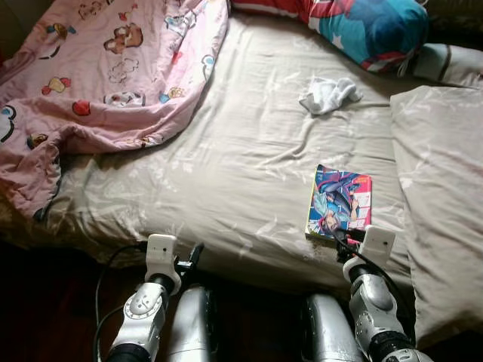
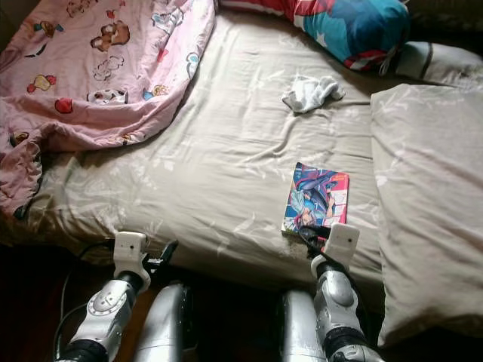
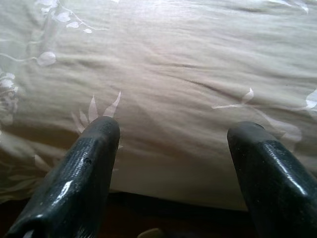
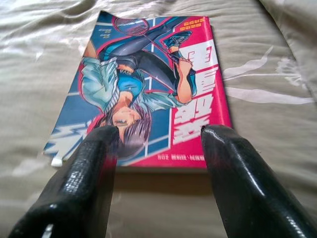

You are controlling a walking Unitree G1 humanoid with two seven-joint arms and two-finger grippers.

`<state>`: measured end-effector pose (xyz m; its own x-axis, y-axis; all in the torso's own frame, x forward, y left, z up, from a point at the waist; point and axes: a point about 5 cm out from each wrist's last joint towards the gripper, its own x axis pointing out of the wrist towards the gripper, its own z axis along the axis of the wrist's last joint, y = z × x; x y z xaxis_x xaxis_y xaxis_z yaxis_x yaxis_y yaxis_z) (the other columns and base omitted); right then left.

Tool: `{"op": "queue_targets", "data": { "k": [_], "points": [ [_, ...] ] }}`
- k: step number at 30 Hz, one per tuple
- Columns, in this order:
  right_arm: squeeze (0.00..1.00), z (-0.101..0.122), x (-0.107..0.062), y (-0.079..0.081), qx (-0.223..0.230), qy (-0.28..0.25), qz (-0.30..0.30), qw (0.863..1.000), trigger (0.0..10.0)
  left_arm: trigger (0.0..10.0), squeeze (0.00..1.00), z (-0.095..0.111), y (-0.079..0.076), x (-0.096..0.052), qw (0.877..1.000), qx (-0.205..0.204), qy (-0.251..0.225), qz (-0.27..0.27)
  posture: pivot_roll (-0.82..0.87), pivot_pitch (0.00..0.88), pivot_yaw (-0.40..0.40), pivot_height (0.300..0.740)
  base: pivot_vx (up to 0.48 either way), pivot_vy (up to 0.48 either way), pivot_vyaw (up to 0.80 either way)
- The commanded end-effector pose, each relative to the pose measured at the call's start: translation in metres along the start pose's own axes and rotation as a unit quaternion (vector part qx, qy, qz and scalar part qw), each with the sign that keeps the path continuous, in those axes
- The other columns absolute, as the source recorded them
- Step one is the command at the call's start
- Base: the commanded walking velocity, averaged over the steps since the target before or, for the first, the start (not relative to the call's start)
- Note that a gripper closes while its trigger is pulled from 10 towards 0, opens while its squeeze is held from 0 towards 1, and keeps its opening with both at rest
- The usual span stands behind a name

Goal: Clean up the room

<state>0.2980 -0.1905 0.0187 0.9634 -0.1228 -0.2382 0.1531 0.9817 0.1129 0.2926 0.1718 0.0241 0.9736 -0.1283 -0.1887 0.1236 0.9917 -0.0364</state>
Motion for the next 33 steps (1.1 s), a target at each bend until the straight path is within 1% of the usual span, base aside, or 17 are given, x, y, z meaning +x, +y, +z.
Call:
{"op": "queue_targets", "data": {
  "k": [1,3,4,6,9,11,14,17,18,21,23,25,28,33],
  "points": [
    [0.00,-0.009,-0.005,0.001,-0.012,0.012,0.009,1.000,10.0,10.0,0.00,-0.008,0.005,-0.004,1.000,0.000,0.015,0.012,-0.01,0.173,0.048,0.658,0.000,0.000,0.00],
    [0.00,-0.011,-0.006,0.003,-0.014,0.018,0.020,1.000,10.0,10.0,0.00,-0.013,0.007,-0.006,0.999,-0.004,0.025,0.023,-0.02,0.137,0.028,0.673,0.000,0.000,0.00],
    [0.00,-0.012,-0.007,0.003,-0.014,0.019,0.022,0.999,10.0,10.0,0.00,-0.014,0.007,-0.006,0.999,-0.005,0.027,0.026,-0.02,0.137,0.028,0.678,0.000,0.000,0.00],
    [0.00,-0.014,-0.007,0.005,-0.025,0.024,0.032,0.999,10.0,10.0,0.00,-0.019,0.008,-0.008,0.999,-0.007,0.041,0.032,-0.02,0.095,0.016,0.688,0.000,0.000,0.00],
    [0.00,-0.015,-0.007,0.008,-0.036,0.029,0.043,0.998,10.0,10.0,0.00,-0.025,0.008,-0.011,0.998,-0.010,0.055,0.036,-0.02,0.081,0.014,0.698,0.000,0.000,0.00],
    [0.00,-0.015,-0.006,0.013,-0.052,0.038,0.062,0.996,10.0,10.0,0.00,-0.037,0.009,-0.015,0.995,-0.028,0.086,0.050,-0.04,0.062,0.009,0.718,0.000,0.000,0.00],
    [0.00,-0.018,-0.006,0.013,-0.062,0.050,0.062,0.995,10.0,10.0,0.00,-0.047,0.010,-0.021,0.990,-0.038,0.115,0.065,-0.03,0.054,0.009,0.723,0.000,0.000,0.00],
    [0.00,-0.017,-0.006,0.015,-0.055,0.047,0.063,0.995,10.0,10.0,0.00,-0.054,0.012,-0.025,0.987,-0.038,0.136,0.071,-0.04,0.066,0.015,0.723,0.000,0.000,0.00],
    [0.00,-0.017,-0.005,0.016,-0.053,0.045,0.065,0.995,10.0,10.0,0.00,-0.057,0.013,-0.027,0.986,-0.040,0.144,0.075,-0.05,0.085,0.016,0.723,0.000,0.000,0.00],
    [0.00,-0.015,-0.005,0.016,-0.050,0.040,0.059,0.996,10.0,10.0,0.00,-0.066,0.023,-0.036,0.979,-0.050,0.172,0.100,-0.05,0.112,0.021,0.723,0.000,0.000,0.00],
    [0.00,-0.015,-0.005,0.016,-0.049,0.040,0.057,0.996,10.0,10.0,0.00,-0.068,0.025,-0.038,0.977,-0.051,0.179,0.105,-0.05,0.119,0.020,0.723,0.000,0.000,0.00],
    [0.00,-0.017,-0.006,0.016,-0.055,0.044,0.063,0.996,10.0,10.0,0.00,-0.069,0.029,-0.040,0.975,-0.042,0.188,0.109,-0.04,0.140,0.019,0.723,0.000,0.382,0.00],
    [0.00,-0.016,-0.005,0.017,-0.057,0.044,0.063,0.995,10.0,10.0,0.00,-0.070,0.031,-0.040,0.974,-0.042,0.192,0.115,-0.04,0.159,0.021,0.723,0.000,0.389,0.00],
    [0.00,-0.016,-0.005,0.017,-0.056,0.042,0.060,0.996,10.0,10.0,0.00,-0.070,0.031,-0.040,0.974,-0.043,0.192,0.116,-0.04,0.166,0.026,0.723,0.000,0.389,0.00]
  ]
}}
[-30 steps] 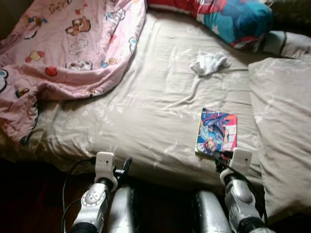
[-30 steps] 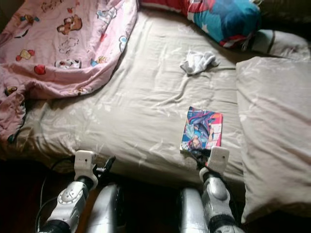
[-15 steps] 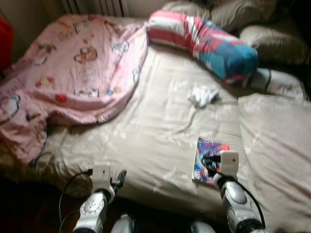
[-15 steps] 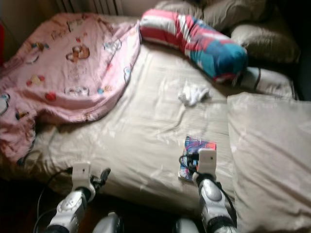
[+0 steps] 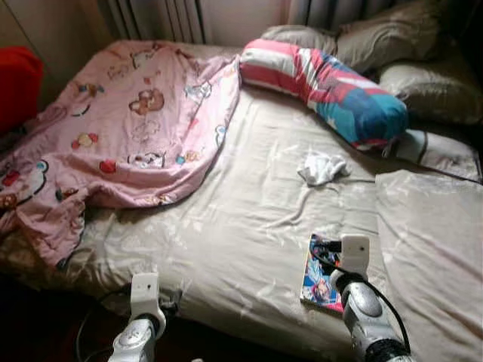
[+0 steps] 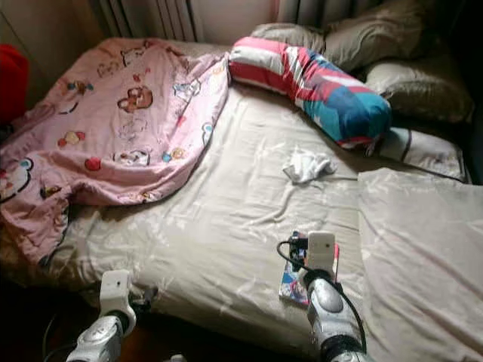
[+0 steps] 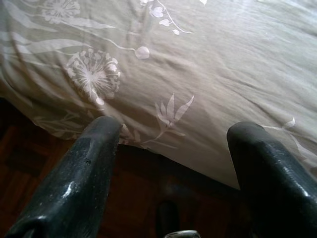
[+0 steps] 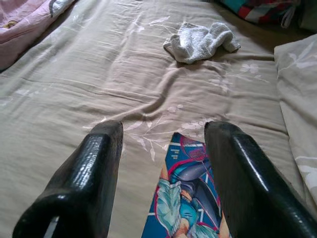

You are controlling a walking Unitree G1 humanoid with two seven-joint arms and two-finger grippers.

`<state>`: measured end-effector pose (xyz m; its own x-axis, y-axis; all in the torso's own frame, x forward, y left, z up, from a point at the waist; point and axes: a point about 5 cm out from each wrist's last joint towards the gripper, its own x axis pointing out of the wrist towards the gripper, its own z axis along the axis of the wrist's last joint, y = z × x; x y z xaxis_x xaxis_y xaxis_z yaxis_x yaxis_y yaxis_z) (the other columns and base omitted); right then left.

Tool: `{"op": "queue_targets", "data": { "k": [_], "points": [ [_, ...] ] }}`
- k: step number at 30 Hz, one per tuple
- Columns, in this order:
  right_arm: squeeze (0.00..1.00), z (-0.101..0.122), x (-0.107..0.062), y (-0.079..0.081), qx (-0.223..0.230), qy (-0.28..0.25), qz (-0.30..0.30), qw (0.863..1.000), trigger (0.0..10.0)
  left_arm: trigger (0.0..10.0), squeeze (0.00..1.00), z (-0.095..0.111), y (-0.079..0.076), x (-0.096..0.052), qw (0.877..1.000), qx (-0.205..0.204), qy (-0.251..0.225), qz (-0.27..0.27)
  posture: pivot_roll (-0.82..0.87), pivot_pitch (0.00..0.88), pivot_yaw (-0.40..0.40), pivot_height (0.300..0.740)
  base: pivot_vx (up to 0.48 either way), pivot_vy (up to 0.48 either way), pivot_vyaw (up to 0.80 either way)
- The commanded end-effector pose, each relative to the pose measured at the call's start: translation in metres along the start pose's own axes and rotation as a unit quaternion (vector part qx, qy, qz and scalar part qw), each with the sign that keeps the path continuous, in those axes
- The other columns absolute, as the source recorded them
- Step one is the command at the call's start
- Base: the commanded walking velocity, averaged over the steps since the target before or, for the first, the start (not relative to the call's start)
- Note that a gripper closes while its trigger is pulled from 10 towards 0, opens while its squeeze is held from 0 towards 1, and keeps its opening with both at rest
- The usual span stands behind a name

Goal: Clean up the room

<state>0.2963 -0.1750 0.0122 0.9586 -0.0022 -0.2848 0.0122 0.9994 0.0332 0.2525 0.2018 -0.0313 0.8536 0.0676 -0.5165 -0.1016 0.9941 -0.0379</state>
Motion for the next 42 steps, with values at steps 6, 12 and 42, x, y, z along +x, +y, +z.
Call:
{"op": "queue_targets", "data": {
  "k": [6,12,42],
  "points": [
    [0.00,-0.0081,-0.0031,0.0058,-0.005,0.015,0.006,1.000,10.0,10.0,0.00,-0.0090,0.0056,-0.0029,1.000,-0.002,0.022,0.010,-0.04,0.168,0.030,0.723,0.000,0.409,0.00],
    [0.00,-0.0083,-0.0033,0.0052,-0.018,0.016,0.002,1.000,10.0,10.0,0.00,-0.0078,0.0074,-0.0026,1.000,-0.002,0.021,0.013,-0.03,0.173,0.035,0.723,0.000,0.476,0.40],
    [0.00,-0.0079,-0.0032,0.0028,0.014,0.014,-0.025,1.000,10.0,10.0,0.00,-0.0089,0.0107,-0.0030,1.000,0.000,0.029,0.012,-0.04,0.178,0.042,0.723,0.000,0.477,0.05]
  ]
}}
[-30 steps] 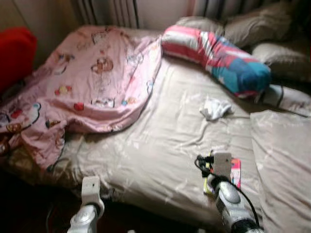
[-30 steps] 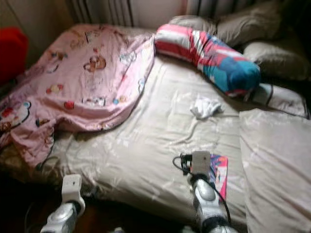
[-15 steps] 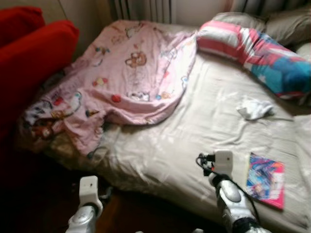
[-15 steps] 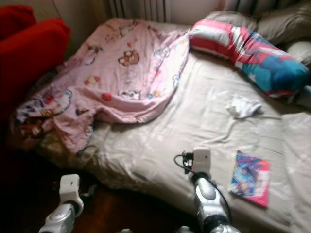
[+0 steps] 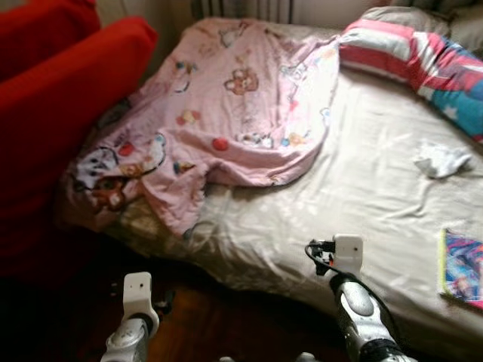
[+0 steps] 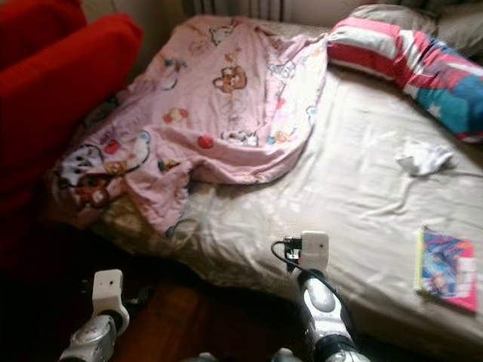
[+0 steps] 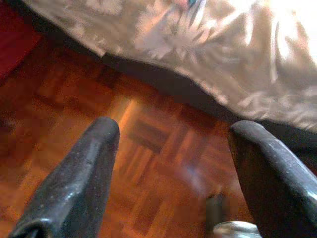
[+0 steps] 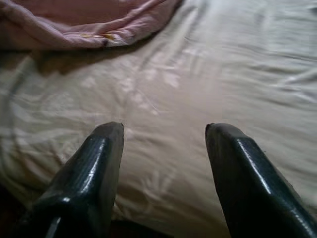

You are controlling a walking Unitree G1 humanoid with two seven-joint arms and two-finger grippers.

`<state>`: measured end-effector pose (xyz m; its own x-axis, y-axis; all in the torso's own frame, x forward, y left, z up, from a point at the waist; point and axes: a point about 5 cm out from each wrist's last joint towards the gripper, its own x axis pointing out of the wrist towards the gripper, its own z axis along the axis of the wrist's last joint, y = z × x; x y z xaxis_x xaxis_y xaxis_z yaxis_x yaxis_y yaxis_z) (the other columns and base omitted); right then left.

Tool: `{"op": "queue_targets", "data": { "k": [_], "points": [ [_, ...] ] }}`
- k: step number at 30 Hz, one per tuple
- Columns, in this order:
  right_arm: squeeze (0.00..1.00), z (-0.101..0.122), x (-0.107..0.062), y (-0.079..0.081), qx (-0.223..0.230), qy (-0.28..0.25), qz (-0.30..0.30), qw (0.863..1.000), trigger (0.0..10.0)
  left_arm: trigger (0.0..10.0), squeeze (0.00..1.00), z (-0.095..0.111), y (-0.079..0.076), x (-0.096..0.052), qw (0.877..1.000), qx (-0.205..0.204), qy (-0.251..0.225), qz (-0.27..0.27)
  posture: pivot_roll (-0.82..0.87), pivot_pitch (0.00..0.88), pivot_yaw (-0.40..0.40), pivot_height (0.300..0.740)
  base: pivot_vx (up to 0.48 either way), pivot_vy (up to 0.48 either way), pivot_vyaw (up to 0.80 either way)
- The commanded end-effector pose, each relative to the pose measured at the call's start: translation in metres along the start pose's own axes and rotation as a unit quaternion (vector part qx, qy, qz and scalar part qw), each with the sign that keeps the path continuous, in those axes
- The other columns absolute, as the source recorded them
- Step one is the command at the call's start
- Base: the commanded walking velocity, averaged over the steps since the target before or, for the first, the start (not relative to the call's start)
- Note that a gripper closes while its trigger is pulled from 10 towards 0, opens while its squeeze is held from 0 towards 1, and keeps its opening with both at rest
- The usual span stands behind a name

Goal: Clean up the room

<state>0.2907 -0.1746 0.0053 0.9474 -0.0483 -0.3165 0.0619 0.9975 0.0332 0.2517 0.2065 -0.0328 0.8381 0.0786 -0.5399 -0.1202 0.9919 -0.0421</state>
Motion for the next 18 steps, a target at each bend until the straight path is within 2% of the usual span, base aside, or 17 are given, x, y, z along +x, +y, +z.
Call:
{"op": "queue_targets", "data": {
  "k": [1,18],
  "points": [
    [0.00,0.0003,0.0001,0.0021,0.007,-0.002,-0.001,1.000,10.0,10.0,0.00,-0.0078,0.0062,-0.0032,1.000,0.007,0.016,0.005,-0.04,0.176,0.041,0.723,0.000,0.476,0.00],
    [0.00,-0.0016,-0.0011,-0.0013,0.009,0.000,-0.013,1.000,10.0,10.0,0.00,-0.0143,0.0058,-0.0057,1.000,0.002,0.022,0.006,-0.05,0.153,0.027,0.723,0.000,0.476,0.00]
  ]
}}
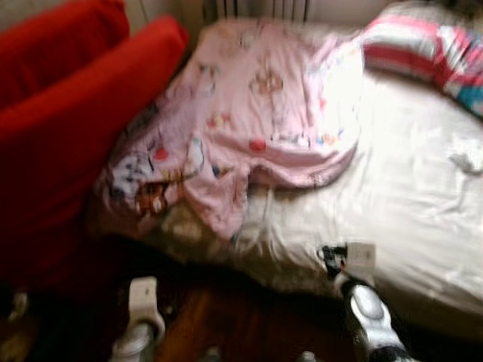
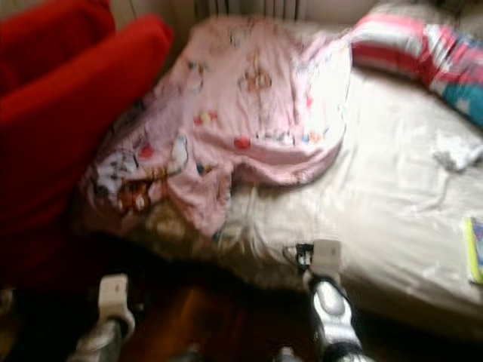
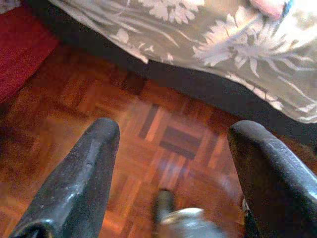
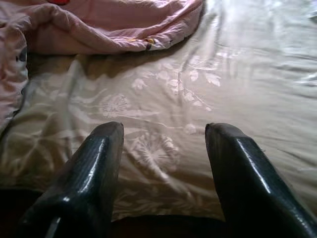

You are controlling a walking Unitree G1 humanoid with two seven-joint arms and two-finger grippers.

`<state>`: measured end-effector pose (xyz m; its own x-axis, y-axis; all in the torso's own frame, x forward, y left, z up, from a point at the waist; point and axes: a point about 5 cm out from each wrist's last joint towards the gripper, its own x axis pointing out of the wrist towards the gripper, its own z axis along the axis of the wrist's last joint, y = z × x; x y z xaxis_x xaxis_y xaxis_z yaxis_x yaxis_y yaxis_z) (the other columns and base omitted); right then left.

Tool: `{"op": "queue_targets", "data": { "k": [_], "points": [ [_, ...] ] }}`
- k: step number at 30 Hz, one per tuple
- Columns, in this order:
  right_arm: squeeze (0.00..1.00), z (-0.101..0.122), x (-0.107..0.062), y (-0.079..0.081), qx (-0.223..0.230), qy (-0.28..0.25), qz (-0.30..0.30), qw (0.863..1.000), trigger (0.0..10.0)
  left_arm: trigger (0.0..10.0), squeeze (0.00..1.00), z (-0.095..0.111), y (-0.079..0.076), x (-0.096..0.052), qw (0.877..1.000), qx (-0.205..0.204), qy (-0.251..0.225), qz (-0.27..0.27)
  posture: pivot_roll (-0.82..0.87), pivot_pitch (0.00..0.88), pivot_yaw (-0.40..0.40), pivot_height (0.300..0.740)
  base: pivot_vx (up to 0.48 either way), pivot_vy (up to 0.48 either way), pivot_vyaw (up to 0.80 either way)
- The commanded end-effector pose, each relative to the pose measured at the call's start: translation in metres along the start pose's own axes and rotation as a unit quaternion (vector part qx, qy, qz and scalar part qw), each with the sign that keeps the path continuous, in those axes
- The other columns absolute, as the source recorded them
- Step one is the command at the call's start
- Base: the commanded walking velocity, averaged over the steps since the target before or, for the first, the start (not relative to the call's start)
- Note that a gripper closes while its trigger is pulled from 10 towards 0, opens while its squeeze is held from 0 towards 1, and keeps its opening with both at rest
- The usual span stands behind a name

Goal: Clean up the room

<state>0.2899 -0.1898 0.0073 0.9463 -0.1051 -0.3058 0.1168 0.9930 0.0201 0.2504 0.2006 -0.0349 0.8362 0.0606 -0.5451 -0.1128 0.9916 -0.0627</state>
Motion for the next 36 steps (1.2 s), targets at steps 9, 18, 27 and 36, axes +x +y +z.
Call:
{"op": "queue_targets", "data": {
  "k": [9,18,27,36],
  "points": [
    [0.00,-0.0046,-0.0017,0.0152,0.008,0.006,0.016,1.000,10.0,10.0,0.00,-0.0109,0.0137,-0.0061,1.000,0.009,0.015,0.017,-0.05,0.137,0.030,0.723,0.000,0.476,0.00],
    [0.00,-0.0050,-0.0019,0.0161,0.009,0.006,0.016,1.000,10.0,10.0,0.00,-0.0090,0.0128,-0.0055,1.000,0.011,0.011,0.016,-0.05,0.127,0.033,0.723,0.000,0.476,0.00],
    [0.00,-0.0042,-0.0014,0.0156,0.009,0.006,0.015,1.000,10.0,10.0,0.00,-0.0080,0.0133,-0.0057,1.000,0.012,0.004,0.017,-0.04,0.148,0.029,0.723,0.000,0.191,0.00],
    [0.00,-0.0054,-0.0017,0.0157,0.012,0.010,0.014,1.000,10.0,10.0,0.00,-0.0089,0.0125,-0.0061,1.000,0.005,0.004,0.011,-0.03,0.154,0.029,0.723,0.000,0.000,0.00]
  ]
}}
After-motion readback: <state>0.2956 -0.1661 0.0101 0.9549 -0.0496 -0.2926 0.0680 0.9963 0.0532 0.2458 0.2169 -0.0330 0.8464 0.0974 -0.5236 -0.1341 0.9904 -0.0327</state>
